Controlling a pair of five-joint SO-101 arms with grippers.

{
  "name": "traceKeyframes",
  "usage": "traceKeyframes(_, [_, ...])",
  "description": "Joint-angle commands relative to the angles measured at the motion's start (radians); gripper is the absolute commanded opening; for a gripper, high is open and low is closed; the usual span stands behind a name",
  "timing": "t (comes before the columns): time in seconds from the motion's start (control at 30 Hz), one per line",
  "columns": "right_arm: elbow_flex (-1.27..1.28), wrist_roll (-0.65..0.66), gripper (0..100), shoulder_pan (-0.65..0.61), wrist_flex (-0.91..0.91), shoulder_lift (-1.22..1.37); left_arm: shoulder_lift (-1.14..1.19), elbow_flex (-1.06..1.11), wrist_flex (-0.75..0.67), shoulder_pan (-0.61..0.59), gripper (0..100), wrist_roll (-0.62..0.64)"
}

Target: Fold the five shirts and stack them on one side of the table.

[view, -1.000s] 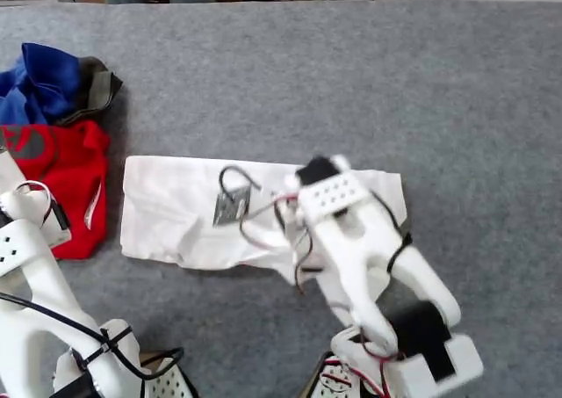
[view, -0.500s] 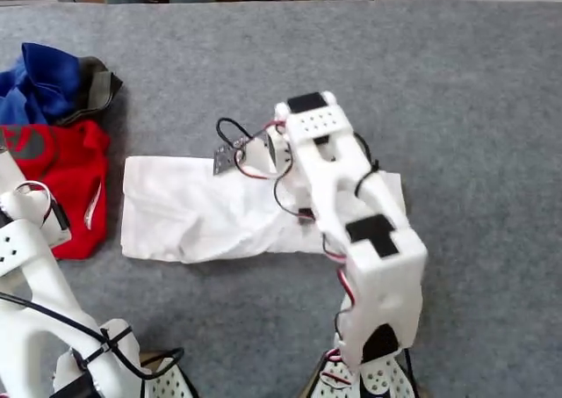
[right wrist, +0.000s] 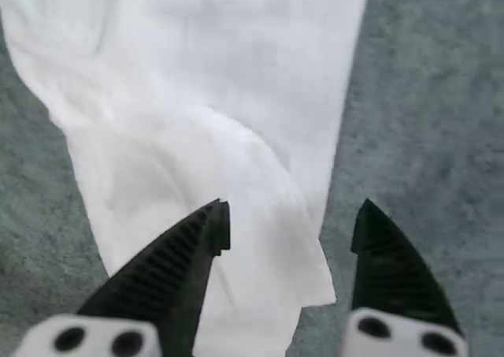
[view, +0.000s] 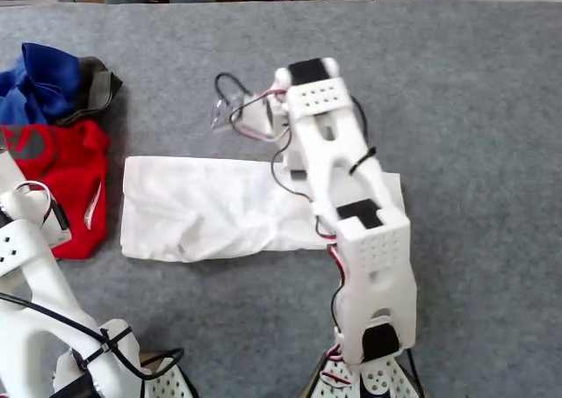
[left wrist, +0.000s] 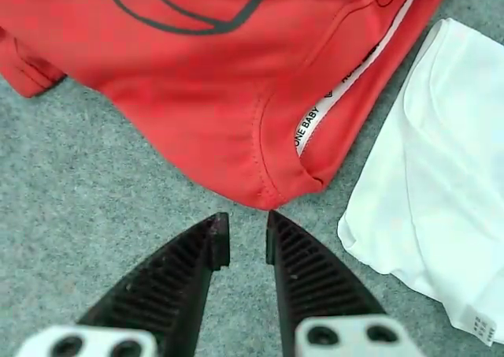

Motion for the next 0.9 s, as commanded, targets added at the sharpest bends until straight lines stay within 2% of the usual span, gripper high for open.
traceKeyframes(0.0, [-0.076,-0.084,22.1,0.057,0.015,-0.041,-0.003,-0.045,0.0,-0.008,11,0.014])
traceKeyframes(0.07, [-0.03,-0.115,18.2,0.074,0.017,-0.101,-0.003,-0.053,0.025,-0.008,11,0.012])
traceKeyframes(0.17, [0.168,-0.114,1.2,0.071,0.017,-0.257,-0.005,-0.051,0.037,-0.005,11,0.012])
traceKeyframes(0.23, [0.343,-0.109,3.7,0.049,0.011,-0.387,-0.005,-0.053,0.048,-0.008,11,0.011])
traceKeyframes(0.33, [0.618,-0.071,1.5,0.025,-0.038,-0.584,-0.005,-0.047,0.048,-0.01,11,0.011])
traceKeyframes(0.53, [1.07,-0.069,1.5,-0.028,-0.305,-0.773,-0.005,-0.045,0.048,-0.002,11,0.011])
traceKeyframes(0.67, [1.156,-0.112,1.5,-0.032,-0.407,-0.707,-0.005,-0.045,0.048,-0.007,11,0.011])
traceKeyframes(0.87, [1.102,-0.126,1.5,-0.014,-0.499,-0.559,-0.005,-0.045,0.048,-0.004,11,0.011])
